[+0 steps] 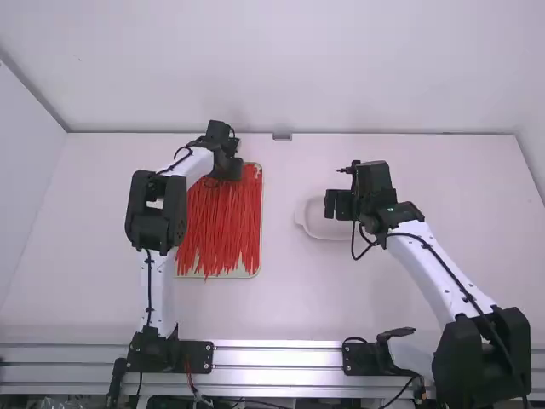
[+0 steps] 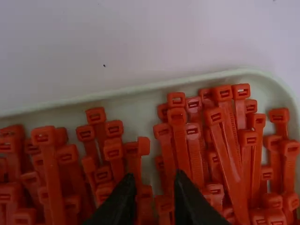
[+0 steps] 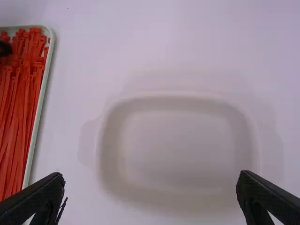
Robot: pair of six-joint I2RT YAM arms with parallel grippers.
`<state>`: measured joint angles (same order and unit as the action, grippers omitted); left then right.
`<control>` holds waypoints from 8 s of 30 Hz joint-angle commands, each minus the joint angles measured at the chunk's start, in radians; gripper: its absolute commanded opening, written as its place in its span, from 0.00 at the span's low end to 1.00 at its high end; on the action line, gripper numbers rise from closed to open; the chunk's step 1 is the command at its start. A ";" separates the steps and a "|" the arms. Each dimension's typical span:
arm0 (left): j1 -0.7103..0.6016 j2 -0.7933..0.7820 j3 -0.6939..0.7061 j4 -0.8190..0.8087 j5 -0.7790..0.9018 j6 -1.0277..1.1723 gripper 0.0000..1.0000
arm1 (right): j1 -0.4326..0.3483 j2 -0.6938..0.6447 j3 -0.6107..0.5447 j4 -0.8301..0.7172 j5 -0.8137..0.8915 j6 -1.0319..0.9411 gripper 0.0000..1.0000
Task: Fasten the cable tie
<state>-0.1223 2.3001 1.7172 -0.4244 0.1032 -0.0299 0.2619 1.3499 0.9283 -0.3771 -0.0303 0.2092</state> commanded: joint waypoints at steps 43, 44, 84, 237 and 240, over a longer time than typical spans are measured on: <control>0.055 -0.321 0.294 -0.336 0.019 -0.041 0.01 | 0.001 0.003 0.027 0.011 0.002 -0.015 0.98; 0.055 -0.342 0.293 -0.347 0.017 -0.040 0.01 | 0.001 0.003 0.027 0.012 0.002 -0.015 0.98; -0.027 -1.149 -0.427 -0.023 -0.104 -0.040 0.01 | 0.001 0.003 0.026 0.039 -0.111 -0.064 0.98; -0.127 -0.892 -0.843 1.739 0.842 -0.653 0.01 | 0.071 0.058 0.026 1.060 -1.042 -0.152 0.00; -0.120 -0.892 -0.843 1.733 0.851 -0.654 0.30 | 0.030 0.058 0.026 1.058 -1.104 -0.151 0.00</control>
<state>-0.2394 1.4052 0.8768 1.3048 0.9417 -0.6823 0.3248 1.4044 0.9295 0.6754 -1.0828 0.0357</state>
